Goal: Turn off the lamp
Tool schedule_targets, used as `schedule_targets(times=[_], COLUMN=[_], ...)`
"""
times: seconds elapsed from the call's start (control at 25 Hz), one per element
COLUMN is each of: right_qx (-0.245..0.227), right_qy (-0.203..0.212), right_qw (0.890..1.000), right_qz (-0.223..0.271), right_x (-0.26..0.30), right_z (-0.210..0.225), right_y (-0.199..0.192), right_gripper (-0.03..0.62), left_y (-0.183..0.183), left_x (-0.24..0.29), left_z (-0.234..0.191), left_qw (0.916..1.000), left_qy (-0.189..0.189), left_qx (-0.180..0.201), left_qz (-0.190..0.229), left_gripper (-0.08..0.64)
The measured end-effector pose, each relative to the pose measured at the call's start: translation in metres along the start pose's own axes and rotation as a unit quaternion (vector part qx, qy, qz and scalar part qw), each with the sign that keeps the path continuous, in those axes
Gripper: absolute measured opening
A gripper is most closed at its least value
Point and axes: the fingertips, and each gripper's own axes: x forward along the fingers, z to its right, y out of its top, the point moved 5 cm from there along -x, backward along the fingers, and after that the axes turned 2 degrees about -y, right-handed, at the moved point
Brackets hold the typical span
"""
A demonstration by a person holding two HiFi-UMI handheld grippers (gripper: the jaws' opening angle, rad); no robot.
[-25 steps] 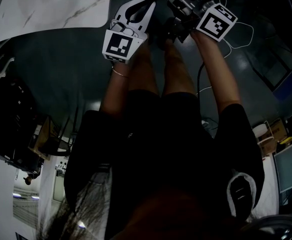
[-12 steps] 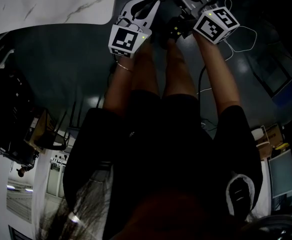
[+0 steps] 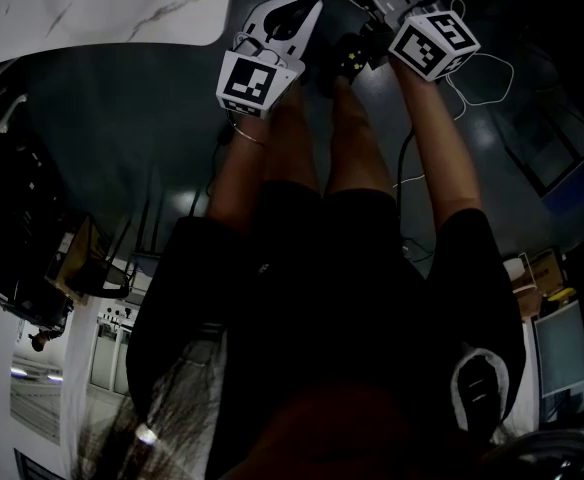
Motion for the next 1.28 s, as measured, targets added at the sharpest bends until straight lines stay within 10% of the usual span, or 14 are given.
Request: schedule_targets(times=[1.28], right_qx=[-0.025], right_qy=[-0.022], right_qw=[0.999], right_qz=[0.003], right_x=[-0.007], right_z=[0.013], right_y=[-0.008], right_gripper=[0.002], left_y=[0.026], left_x=[0.008], left_z=[0.016], left_qw=[0.9990], left_qy=[-0.043], left_qx=[0.010], left_qz=[0.012], left_gripper=[0.006])
